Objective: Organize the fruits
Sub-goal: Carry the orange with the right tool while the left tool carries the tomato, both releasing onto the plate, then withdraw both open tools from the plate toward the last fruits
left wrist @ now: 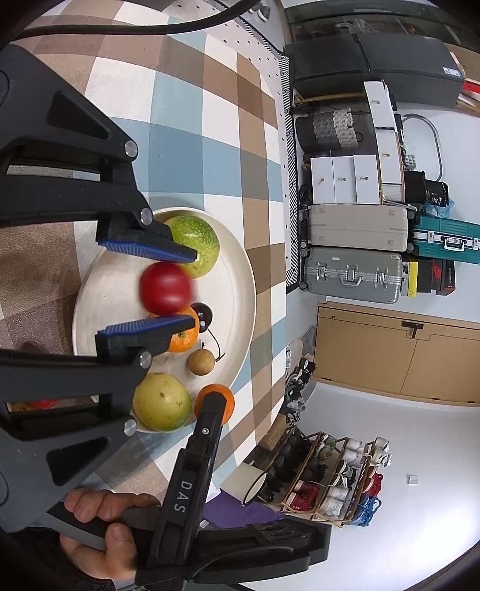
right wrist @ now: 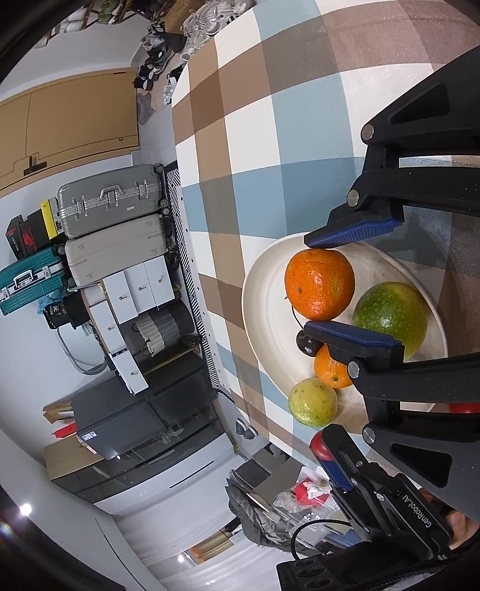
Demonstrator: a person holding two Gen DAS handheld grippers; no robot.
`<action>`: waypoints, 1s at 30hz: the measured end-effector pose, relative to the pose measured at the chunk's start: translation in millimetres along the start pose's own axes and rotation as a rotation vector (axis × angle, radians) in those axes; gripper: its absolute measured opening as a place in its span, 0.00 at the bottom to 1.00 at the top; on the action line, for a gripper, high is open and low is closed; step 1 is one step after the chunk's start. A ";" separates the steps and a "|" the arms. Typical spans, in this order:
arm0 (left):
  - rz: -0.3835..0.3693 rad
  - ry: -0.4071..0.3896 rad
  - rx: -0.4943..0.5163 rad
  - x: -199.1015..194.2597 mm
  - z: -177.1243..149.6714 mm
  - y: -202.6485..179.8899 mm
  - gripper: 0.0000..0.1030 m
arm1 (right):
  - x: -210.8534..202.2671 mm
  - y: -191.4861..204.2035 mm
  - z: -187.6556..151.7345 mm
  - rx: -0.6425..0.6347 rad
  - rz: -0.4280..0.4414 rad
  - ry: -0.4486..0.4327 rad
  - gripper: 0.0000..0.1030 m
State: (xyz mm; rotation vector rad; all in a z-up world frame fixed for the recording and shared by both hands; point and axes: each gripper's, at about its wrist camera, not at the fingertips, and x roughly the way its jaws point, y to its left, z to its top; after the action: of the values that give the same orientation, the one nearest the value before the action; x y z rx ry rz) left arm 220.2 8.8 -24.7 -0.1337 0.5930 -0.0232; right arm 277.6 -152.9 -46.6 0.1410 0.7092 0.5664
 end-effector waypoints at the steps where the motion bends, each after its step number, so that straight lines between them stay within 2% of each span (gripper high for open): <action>1: 0.000 -0.001 0.003 -0.2 -0.2 -0.5 0.25 | -0.4 -0.9 0.0 0.005 -0.001 -0.002 0.40; 8: 0.007 -0.010 0.008 -2.7 -1.1 -2.4 0.27 | -5.2 -3.9 0.4 0.008 -0.002 -0.017 0.48; 10: 0.011 -0.012 0.001 -3.5 -1.2 -1.0 0.38 | -6.0 -3.2 0.4 0.004 -0.009 -0.019 0.50; 11: 0.017 -0.016 -0.005 -4.2 -1.3 0.1 0.41 | -6.7 -3.0 0.5 0.000 -0.015 -0.020 0.54; 13: 0.029 -0.025 -0.015 -6.2 -1.5 2.6 0.57 | -7.4 -3.0 0.2 0.000 -0.014 -0.023 0.64; 18: 0.047 -0.051 -0.044 -12.6 -2.0 8.7 0.79 | -10.2 -2.1 -0.8 -0.015 -0.019 -0.029 0.79; 23: 0.060 -0.048 -0.053 -17.2 -3.9 13.9 0.81 | -14.2 2.8 -3.5 -0.042 -0.017 -0.033 0.86; 24: 0.067 -0.049 -0.056 -18.3 -4.4 15.1 0.85 | -15.5 4.0 -4.2 -0.049 -0.018 -0.034 0.92; 27: 0.081 -0.060 -0.064 -23.0 -6.1 17.9 0.99 | -20.8 6.2 -7.2 -0.062 -0.017 -0.052 0.97; 30: 0.086 -0.078 -0.060 -29.0 -8.2 18.6 0.99 | -23.1 6.7 -9.0 -0.072 -0.019 -0.050 0.99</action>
State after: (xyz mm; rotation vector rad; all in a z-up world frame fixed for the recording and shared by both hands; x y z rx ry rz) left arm 191.3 28.0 -17.8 -0.1663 0.5216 0.0830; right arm 254.5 -160.2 -38.0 0.0811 0.6398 0.5679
